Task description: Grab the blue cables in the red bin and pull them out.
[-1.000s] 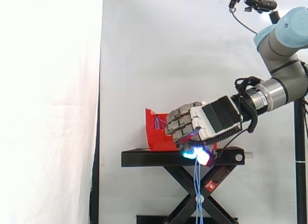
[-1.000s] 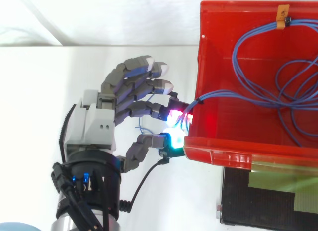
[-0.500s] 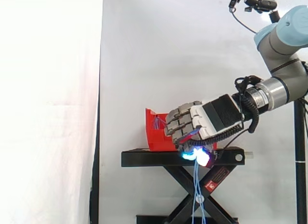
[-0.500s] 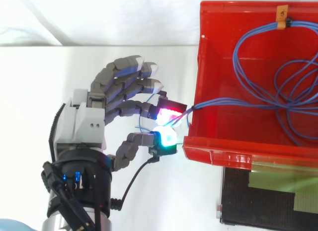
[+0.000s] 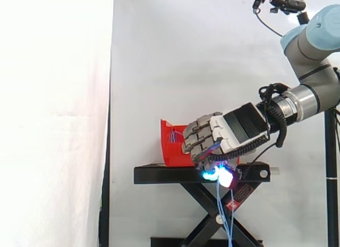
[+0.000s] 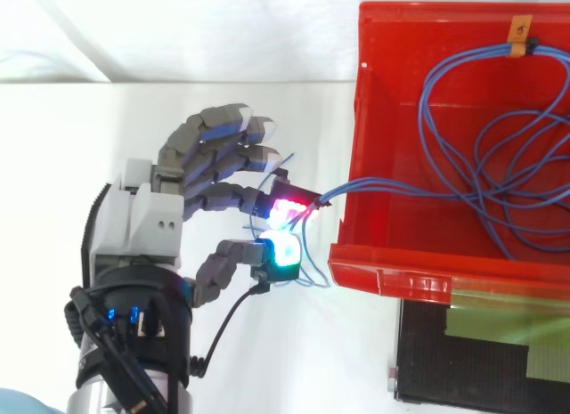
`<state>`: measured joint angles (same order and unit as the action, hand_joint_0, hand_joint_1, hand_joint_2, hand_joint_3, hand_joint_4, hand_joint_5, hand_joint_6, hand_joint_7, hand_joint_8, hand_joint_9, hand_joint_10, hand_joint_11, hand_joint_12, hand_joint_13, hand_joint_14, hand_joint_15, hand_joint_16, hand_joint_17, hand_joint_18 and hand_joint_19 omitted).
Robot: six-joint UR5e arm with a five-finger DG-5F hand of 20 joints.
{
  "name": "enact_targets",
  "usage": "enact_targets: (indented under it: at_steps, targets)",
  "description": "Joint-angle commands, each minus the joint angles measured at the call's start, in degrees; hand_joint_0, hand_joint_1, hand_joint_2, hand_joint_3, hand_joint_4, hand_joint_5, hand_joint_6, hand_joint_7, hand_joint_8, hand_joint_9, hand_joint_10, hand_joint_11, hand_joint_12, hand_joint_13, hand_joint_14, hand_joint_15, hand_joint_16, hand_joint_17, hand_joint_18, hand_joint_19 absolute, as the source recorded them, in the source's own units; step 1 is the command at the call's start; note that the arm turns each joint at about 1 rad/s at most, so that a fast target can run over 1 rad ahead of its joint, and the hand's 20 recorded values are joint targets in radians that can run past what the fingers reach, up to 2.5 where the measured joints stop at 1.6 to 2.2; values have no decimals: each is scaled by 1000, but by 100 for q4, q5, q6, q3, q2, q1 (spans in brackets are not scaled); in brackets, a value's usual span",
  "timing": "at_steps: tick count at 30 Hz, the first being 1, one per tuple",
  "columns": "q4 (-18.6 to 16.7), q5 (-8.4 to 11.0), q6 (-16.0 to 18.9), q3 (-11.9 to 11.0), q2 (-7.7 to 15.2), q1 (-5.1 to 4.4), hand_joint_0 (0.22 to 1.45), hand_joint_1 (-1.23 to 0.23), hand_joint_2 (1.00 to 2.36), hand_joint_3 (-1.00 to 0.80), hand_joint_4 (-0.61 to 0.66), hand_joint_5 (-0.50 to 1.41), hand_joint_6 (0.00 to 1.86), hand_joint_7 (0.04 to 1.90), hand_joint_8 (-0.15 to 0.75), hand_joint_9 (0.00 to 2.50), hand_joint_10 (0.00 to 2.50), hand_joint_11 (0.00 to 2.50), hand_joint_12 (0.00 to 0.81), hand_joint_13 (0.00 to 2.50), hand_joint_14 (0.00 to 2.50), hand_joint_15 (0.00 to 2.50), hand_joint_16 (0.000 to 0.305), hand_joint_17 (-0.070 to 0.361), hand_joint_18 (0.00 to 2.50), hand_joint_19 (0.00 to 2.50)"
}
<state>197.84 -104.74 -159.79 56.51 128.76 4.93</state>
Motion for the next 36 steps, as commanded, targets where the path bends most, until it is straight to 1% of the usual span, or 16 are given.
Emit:
enact_targets:
  at_steps: [1, 9, 16, 19, 20, 23, 24, 25, 27, 28, 30, 31, 32, 33, 36]
  targets:
    - [0, 6, 163, 0, 0, -18, 945, -851, 1000, -1000, 172, 878, 809, 485, 275, 966, 26, 747, 328, 771, 22, 592, 39, 88, 526, 648]
    - [0, -2, 453, 0, 0, -53, 945, -851, 1000, -1000, 164, 877, 808, 486, 275, 964, 27, 739, 329, 771, 23, 596, 39, 88, 525, 648]
    - [0, 6, 612, 0, 0, -97, 944, -851, 1000, -1000, 165, 878, 805, 488, 277, 972, 25, 747, 328, 772, 22, 592, 39, 88, 524, 651]
    - [0, 6, 814, 0, 0, -123, 944, -851, 1000, -1000, 164, 877, 806, 487, 276, 971, 27, 744, 329, 770, 23, 589, 39, 88, 525, 649]
    - [0, 6, 1025, 0, -9, -132, 943, -851, 1000, -1000, 164, 878, 806, 487, 277, 972, 25, 742, 328, 771, 22, 591, 39, 88, 523, 647]
    - [0, 6, 1209, 0, -44, -141, 944, -851, 1000, -1000, 167, 878, 806, 487, 275, 974, 24, 739, 329, 768, 24, 593, 39, 88, 525, 648]
    - [0, 6, 1367, 0, -53, -159, 944, -851, 1000, -1000, 167, 878, 805, 488, 277, 974, 26, 742, 326, 769, 22, 595, 39, 88, 525, 649]
    - [0, 6, 1429, 0, -61, -159, 943, -851, 1000, -1000, 172, 878, 806, 487, 276, 975, 24, 735, 329, 770, 24, 597, 39, 88, 525, 651]
    - [0, 6, 1772, 0, -97, -176, 944, -851, 1000, -1000, 165, 878, 804, 488, 278, 969, 27, 746, 329, 770, 24, 598, 39, 88, 525, 648]
    - [0, 6, 1772, 0, -97, -176, 943, -851, 1000, -1000, 165, 878, 804, 488, 275, 966, 27, 736, 328, 772, 22, 593, 39, 88, 524, 647]
    - [0, 6, 2229, 0, -141, -203, 943, -850, 1000, -1000, 165, 878, 804, 488, 275, 966, 24, 737, 328, 772, 22, 591, 39, 88, 526, 640]
    - [0, 6, 2334, 0, -149, -211, 943, -850, 1000, -1000, 167, 878, 804, 488, 275, 966, 25, 740, 327, 771, 22, 591, 39, 88, 525, 648]
    - [0, 6, 3011, 0, -228, -273, 942, -850, 1000, -1000, 165, 878, 804, 488, 276, 965, 26, 739, 329, 771, 23, 587, 39, 88, 525, 648]
    - [0, 6, 3231, 0, -255, -290, 942, -850, 1000, -1000, 168, 878, 803, 488, 276, 967, 26, 731, 327, 771, 22, 594, 39, 88, 525, 648]
    - [0, -2, 3635, 0, -264, -326, 943, -851, 1000, -1000, 166, 878, 802, 489, 277, 966, 26, 742, 328, 773, 22, 592, 39, 88, 523, 647]
